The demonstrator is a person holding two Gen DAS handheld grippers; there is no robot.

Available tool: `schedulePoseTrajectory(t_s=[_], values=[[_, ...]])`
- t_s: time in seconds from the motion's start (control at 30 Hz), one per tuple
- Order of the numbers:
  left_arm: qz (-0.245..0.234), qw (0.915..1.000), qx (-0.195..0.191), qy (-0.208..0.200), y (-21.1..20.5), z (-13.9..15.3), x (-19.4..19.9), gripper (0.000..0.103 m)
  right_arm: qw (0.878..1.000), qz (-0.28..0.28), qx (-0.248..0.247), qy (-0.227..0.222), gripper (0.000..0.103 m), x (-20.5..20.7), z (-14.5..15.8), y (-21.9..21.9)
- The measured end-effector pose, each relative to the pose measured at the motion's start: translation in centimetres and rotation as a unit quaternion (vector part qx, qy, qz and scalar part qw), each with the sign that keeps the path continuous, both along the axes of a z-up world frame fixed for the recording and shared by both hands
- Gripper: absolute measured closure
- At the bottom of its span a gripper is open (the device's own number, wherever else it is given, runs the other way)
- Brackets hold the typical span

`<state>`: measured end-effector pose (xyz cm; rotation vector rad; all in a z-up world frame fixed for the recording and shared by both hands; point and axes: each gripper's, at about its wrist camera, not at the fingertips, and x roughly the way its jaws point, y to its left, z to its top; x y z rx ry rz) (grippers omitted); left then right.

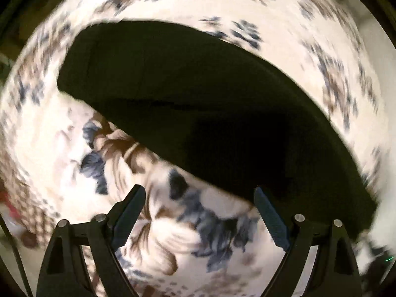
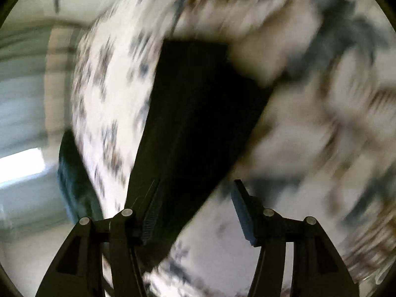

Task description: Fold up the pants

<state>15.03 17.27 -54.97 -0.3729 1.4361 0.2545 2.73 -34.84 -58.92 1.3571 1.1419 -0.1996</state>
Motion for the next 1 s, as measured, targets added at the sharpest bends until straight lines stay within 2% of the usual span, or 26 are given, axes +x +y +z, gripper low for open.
schedulePoseTrajectory(t_s=[0.13,0.2,0.23,0.3,0.33,0.4,0.43,0.47,0.5,0.53,0.6,0.7,0.8,0.87,1.0], values=[[0.063,0.9940,-0.087,-0.023,6.1,-1.4,1.0,0.013,0.998,0.048,0.035,0.011,0.043,3.8,-2.5,8.0],[0.098,0.9852,-0.138,-0.030,9.4,-3.1,1.8,0.013,0.997,0.045,0.054,0.011,0.043,5.9,-3.9,11.2],[0.108,0.9821,-0.151,-0.030,10.3,-3.7,2.1,0.013,0.997,0.041,0.057,0.011,0.043,6.4,-4.2,12.1],[0.141,0.9701,-0.194,-0.033,12.7,-5.5,2.6,0.013,0.998,0.027,0.064,0.003,0.044,8.2,-5.2,14.2],[0.153,0.9648,-0.211,-0.036,13.6,-6.2,2.9,0.013,0.998,0.020,0.065,0.000,0.044,8.8,-5.5,15.0],[0.164,0.9591,-0.227,-0.038,14.4,-7.2,3.4,0.015,0.998,0.009,0.059,-0.006,0.044,10.4,-6.1,16.1],[0.168,0.9571,-0.233,-0.040,14.7,-7.6,3.7,0.016,0.999,0.002,0.050,-0.004,0.046,10.6,-6.3,16.4],[0.170,0.9564,-0.233,-0.044,14.9,-7.8,3.8,0.023,0.999,-0.007,0.046,-0.005,0.048,11.0,-6.7,16.8],[0.165,0.9577,-0.230,-0.051,14.9,-7.7,4.0,0.045,0.999,-0.017,0.046,-0.008,0.054,11.0,-6.9,16.8],[0.158,0.9591,-0.228,-0.056,15.0,-7.5,4.1,0.054,0.999,-0.021,0.040,-0.005,0.067,11.0,-6.9,16.3],[0.135,0.9654,-0.213,-0.068,15.1,-6.5,4.2,0.075,1.000,-0.022,0.020,-0.004,0.084,10.7,-6.3,16.3],[0.118,0.9695,-0.200,-0.078,15.7,-4.2,3.9,0.083,1.000,-0.028,0.009,-0.010,0.092,9.9,-5.0,16.1],[0.093,0.9739,-0.194,-0.072,16.0,-1.9,4.2,0.083,0.999,-0.035,0.007,-0.016,0.093,8.6,-2.5,16.1],[0.084,0.9738,-0.195,-0.081,15.9,-0.6,4.7,0.082,0.999,-0.032,0.010,-0.026,0.093,8.0,-1.0,16.0],[0.066,0.9778,-0.189,-0.062,16.0,-2.4,9.2,0.080,0.999,0.012,-0.016,-0.027,0.093,10.3,-0.3,16.2]])
